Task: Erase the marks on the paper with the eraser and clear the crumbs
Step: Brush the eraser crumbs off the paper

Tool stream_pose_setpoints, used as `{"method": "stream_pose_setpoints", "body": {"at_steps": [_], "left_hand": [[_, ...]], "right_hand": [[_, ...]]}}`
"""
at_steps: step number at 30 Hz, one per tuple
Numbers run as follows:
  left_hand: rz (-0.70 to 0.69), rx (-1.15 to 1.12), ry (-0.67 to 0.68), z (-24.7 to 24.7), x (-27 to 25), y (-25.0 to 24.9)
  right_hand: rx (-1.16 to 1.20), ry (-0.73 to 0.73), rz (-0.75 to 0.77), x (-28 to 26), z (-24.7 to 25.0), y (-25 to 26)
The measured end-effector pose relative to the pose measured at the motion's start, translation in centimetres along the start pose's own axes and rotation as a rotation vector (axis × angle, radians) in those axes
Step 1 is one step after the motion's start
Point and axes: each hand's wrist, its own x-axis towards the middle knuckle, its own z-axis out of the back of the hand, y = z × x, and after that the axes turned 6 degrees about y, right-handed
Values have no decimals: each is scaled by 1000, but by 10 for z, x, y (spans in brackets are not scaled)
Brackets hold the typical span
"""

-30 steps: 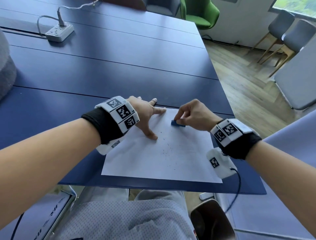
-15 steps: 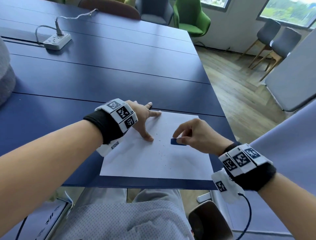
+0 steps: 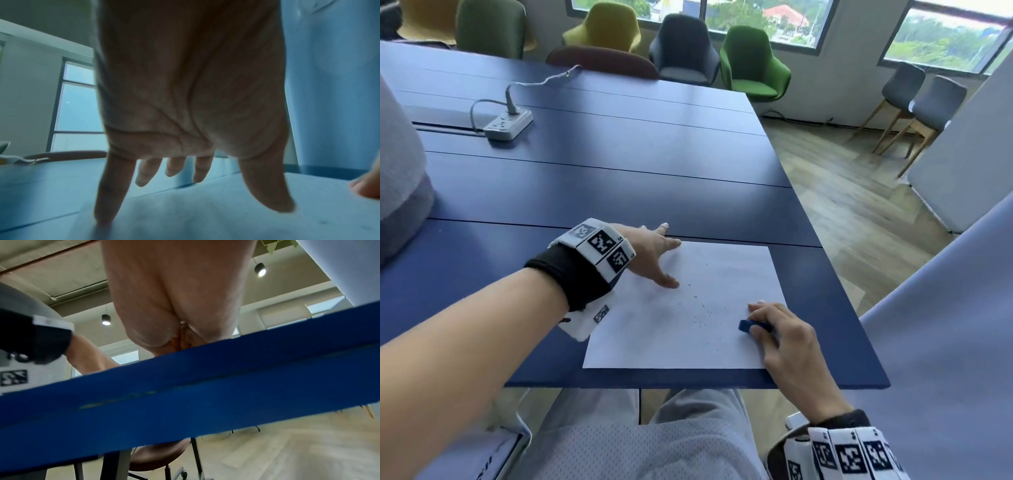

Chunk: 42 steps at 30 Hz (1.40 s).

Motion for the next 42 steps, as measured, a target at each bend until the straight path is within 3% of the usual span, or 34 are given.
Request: {"method": "stream_pose_setpoints", "body": {"at_steps": [4, 8, 14, 17, 22, 29, 32, 35, 38, 42], "left_hand": [[-26, -37, -69, -24, -23, -10], [-45, -103, -152, -52, -38, -51], [-150, -156, -272, -99, -25, -129], [-166, -171, -321, -117, -15, -144], [-160, -195, -370, -125, -20, -115], [82, -290, -329, -137, -43, -50], [-119, -259, -442, -135, -46, -80], [-298, -196, -418, -133, -35, -130], [-222, -181, -399, -133, -35, -130], [29, -259, -341, -141, -49, -70]], "right_hand": [[-8, 3, 26, 1, -1, 0], [34, -12, 17, 3, 2, -3], [178, -38, -18, 1, 5, -1], [209, -18, -32, 0, 10, -2], [230, -7, -67, 1, 9, -5], [248, -29, -103, 2, 8, -7], [252, -39, -102, 1, 8, -7], [273, -39, -124, 1, 11, -8], [304, -19, -130, 1, 11, -8], [329, -8, -147, 2, 10, -7]]}}
